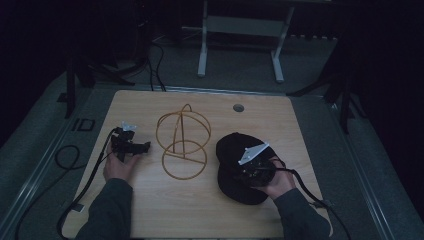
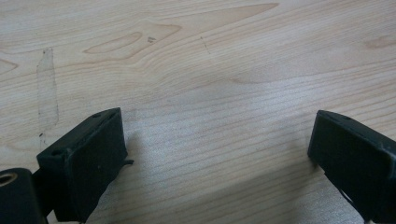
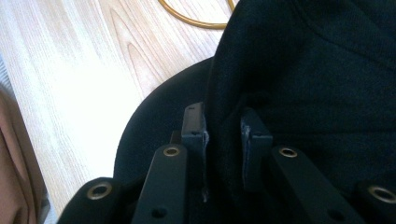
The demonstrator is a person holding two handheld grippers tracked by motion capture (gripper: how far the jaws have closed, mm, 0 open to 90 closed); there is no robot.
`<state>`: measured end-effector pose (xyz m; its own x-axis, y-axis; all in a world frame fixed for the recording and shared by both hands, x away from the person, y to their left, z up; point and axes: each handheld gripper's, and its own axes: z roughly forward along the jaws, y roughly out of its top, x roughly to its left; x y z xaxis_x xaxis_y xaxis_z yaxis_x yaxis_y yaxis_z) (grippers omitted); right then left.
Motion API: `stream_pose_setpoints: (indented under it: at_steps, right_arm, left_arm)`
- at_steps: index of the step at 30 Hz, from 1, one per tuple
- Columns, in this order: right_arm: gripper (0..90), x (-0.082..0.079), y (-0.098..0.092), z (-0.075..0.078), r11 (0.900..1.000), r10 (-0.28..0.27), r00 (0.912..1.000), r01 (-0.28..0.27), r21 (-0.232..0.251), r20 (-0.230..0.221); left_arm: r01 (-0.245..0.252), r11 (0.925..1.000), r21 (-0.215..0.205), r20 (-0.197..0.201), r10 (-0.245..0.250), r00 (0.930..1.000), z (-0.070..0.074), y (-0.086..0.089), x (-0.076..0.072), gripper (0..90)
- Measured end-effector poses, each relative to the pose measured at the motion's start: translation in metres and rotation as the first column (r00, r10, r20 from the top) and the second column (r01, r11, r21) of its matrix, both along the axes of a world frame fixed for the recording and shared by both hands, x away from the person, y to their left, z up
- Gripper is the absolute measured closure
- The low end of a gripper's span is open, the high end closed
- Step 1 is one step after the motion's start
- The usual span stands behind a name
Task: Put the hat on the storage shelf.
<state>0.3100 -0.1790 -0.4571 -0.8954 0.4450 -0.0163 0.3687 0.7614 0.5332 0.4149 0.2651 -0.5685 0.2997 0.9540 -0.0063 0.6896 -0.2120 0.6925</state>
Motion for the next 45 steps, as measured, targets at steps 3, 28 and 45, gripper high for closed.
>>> stream_pose_setpoints:
  at_steps: [3,28,45]
  right_arm:
    - [76.4,-0.001,0.001,0.006,1.0,0.006,0.9999,-0.005,-0.007,0.012]
    - [76.3,0.012,-0.005,0.045,0.997,0.046,0.9972,-0.043,-0.057,0.059]
    - [76.2,0.021,-0.007,0.074,0.994,0.077,0.9946,-0.072,-0.078,0.069]
  left_arm:
    - [0.0,1.0,0.0,0.0,0.0,1.0,0.0,0.0,0.0,3.7]
    - [0.0,1.0,0.0,0.0,0.0,1.0,0.0,0.0,0.0,3.8]
    - [0.0,1.0,0.0,0.0,0.0,1.0,0.0,0.0,0.0,3.8]
